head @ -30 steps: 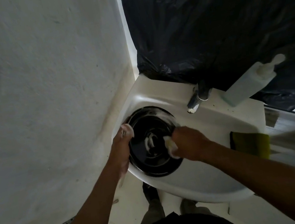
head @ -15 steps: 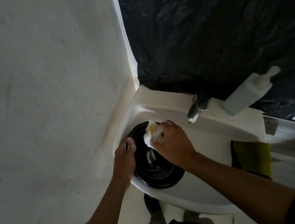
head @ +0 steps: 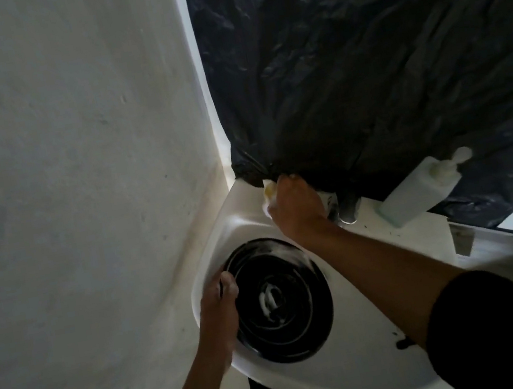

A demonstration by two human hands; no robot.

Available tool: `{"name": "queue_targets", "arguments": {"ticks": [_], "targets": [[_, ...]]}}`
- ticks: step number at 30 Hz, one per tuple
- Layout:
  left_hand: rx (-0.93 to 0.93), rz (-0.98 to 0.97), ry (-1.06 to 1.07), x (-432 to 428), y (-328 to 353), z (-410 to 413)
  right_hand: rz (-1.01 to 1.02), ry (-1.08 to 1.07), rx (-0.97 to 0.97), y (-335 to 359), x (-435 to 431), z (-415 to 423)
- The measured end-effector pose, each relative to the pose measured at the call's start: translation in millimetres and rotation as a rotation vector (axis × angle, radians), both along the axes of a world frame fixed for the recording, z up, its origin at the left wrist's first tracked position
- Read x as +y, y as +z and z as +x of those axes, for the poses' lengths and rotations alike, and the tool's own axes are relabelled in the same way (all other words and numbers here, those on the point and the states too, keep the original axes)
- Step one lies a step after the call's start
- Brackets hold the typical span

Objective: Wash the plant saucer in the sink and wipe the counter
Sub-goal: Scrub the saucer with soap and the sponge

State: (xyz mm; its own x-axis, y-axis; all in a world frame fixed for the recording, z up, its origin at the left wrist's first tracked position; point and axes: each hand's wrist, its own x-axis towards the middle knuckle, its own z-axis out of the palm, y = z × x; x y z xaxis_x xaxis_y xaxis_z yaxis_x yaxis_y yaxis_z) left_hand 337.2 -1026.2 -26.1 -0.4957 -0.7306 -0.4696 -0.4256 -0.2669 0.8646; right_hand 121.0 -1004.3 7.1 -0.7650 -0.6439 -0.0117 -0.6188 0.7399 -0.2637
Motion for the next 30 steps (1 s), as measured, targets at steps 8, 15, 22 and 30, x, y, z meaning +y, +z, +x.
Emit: {"name": "queue_targets", "arguments": {"ticks": [8,15,22,30], "targets": [[-0.049,-0.025,-0.044,-6.8,-1.1,1.3,0.066,0.008,0.116,-18.0,-10.1,-2.9],[-0.043,-0.009,-0.019,-10.4,-2.1,-6.1,0.084,0.017,0.037,-19.7,-10.6,-4.2],[-0.004,0.001,-0.076,-8.4,-5.7,-5.7,0.109,0.068,0.105,-23.2,-1.8,-0.7],[-0.054,0.030,-0.125,-2.4,-10.8,-7.2,0.063,0.119,0.187,-6.0,12.9,16.9]]}}
